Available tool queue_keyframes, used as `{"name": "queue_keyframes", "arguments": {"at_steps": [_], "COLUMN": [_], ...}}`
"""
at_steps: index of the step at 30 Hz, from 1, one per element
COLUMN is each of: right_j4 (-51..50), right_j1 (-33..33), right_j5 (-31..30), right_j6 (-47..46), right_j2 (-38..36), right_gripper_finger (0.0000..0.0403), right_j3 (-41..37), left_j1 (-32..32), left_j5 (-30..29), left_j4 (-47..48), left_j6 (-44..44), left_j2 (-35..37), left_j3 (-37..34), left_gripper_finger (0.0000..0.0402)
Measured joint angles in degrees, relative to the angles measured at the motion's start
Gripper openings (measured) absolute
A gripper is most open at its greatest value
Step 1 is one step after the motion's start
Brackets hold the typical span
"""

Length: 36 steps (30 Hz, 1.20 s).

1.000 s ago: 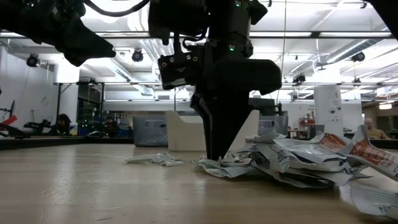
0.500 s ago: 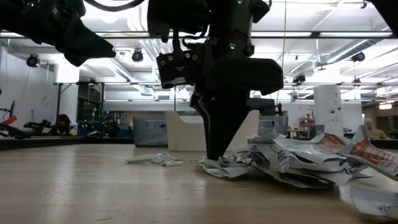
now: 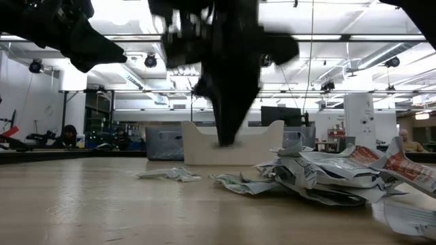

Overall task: Pick & Place First Aid Supplies
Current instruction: Put the white alcohol pad into the right black bin

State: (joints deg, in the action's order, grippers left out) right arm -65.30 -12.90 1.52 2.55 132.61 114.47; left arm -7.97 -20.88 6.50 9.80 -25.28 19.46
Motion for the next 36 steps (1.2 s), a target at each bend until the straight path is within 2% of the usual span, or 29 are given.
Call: {"name": "queue_keyframes", "arguments": {"at_steps": [4, 14, 17, 23, 25, 36], "right_j4": [-5.8, -9.91, -9.77, -9.53, -9.58, -15.23], "right_j1": [1.87, 9.22, 11.34, 15.34, 16.73, 23.0], "right_j5": [10.37, 48.71, 53.91, 53.47, 50.16, 12.96], "right_j6": [3.46, 9.84, 9.9, 10.48, 10.47, 14.86], "right_j2": [-0.02, -2.75, -3.78, -6.68, -8.11, -18.45], "right_gripper_finger": [0.0008, 0.0008, 0.0008, 0.0008, 0.0008, 0.0008], "right_j3": [5.97, 14.75, 16.25, 17.02, 17.3, 17.07], "left_j1": [0.0, 0.0, 0.0, -0.02, 0.0, -0.01], "left_j5": [0.01, 0.02, 0.0, 0.0, 0.01, 0.0], "left_j4": [0.0, 0.0, 0.0, 0.01, 0.0, 0.0], "left_j6": [0.0, 0.02, 0.02, 0.02, 0.02, 0.02], "left_j2": [0.0, 0.0, 0.0, 0.0, 0.0, -0.07], "left_j3": [0.0, 0.0, 0.0, -0.02, -0.02, -0.02], "left_gripper_finger": [0.0136, 0.0136, 0.0136, 0.0136, 0.0136, 0.0136]}}
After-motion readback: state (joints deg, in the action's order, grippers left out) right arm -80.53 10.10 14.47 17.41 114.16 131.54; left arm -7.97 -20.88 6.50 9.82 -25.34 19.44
